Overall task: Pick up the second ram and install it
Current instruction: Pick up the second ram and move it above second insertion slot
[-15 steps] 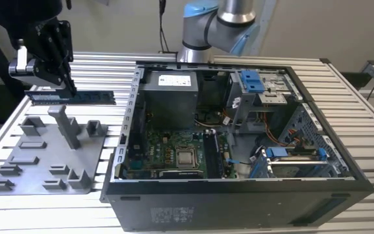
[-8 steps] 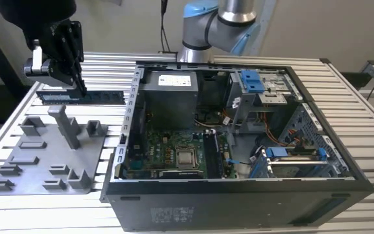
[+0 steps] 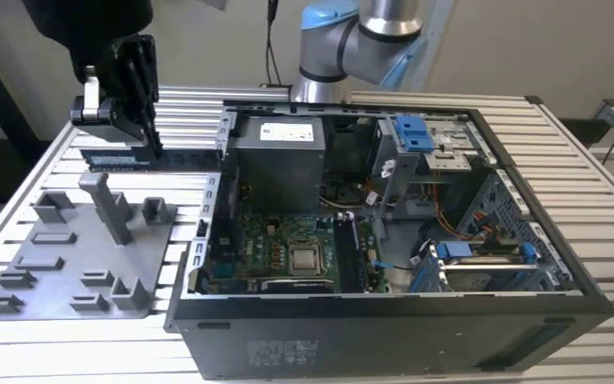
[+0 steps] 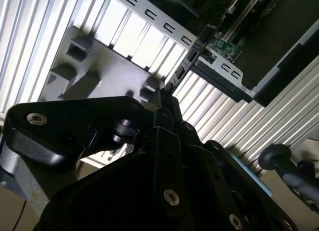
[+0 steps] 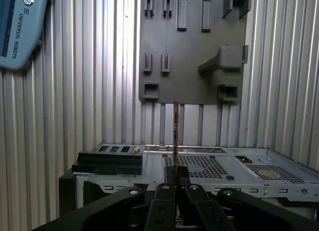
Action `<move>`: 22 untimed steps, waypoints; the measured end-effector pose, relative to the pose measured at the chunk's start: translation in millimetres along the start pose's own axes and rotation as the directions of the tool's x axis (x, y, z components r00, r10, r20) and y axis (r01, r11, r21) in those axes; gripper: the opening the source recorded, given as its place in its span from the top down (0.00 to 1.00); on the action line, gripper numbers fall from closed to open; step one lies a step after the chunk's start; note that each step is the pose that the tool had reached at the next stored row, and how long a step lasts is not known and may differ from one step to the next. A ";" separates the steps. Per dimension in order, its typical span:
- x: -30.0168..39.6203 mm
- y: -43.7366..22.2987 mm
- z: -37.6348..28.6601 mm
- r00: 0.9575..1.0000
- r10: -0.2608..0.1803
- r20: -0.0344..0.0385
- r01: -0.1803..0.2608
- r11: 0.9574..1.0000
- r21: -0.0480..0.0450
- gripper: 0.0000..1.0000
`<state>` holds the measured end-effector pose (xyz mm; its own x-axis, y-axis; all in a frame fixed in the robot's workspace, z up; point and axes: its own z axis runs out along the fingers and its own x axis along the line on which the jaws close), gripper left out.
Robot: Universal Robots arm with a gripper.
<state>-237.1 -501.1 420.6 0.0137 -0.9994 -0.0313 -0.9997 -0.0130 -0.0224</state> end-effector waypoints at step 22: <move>0.7 -50.6 1.1 1.000 0.000 0.000 0.000 1.000 0.000 0.86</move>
<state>-186.5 -501.1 420.6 0.0136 -0.9994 -0.0312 -0.9997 -0.0129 -0.0224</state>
